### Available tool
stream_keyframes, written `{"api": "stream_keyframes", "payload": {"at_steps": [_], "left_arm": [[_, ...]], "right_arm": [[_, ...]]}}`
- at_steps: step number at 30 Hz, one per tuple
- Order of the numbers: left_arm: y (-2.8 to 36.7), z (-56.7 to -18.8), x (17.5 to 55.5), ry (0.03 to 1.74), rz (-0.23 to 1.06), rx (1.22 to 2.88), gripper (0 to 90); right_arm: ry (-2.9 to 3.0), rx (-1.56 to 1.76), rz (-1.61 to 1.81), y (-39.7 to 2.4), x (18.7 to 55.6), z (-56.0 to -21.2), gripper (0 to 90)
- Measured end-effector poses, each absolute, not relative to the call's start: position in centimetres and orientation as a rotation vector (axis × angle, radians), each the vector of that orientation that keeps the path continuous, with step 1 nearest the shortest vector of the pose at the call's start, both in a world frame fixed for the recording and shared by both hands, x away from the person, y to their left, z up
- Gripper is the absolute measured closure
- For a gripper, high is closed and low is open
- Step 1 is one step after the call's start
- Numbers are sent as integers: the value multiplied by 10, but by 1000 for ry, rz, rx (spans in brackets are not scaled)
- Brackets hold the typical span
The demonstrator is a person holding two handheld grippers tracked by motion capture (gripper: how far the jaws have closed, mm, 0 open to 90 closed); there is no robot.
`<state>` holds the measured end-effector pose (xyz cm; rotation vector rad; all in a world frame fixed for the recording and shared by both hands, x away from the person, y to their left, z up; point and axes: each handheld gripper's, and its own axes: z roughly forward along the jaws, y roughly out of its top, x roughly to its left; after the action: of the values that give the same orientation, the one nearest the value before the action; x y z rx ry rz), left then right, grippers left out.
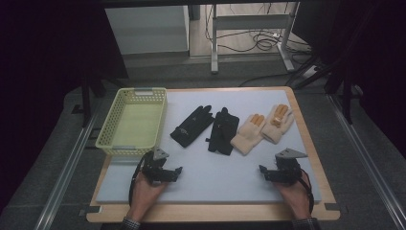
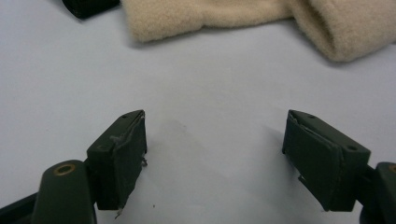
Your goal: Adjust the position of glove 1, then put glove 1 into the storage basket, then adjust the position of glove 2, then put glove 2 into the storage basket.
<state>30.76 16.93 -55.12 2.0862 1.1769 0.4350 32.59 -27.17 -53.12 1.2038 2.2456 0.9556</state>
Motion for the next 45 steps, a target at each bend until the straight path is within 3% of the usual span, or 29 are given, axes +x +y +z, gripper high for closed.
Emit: {"api": "stream_keyframes", "payload": {"at_steps": [23,45], "left_arm": [[169,-551,307,1173,436,2086,91],[169,-551,307,1173,436,2086,91]], "right_arm": [[2255,1226,966,-271,329,-526,216],[2318,1168,1030,-241,349,-507,216]]}}
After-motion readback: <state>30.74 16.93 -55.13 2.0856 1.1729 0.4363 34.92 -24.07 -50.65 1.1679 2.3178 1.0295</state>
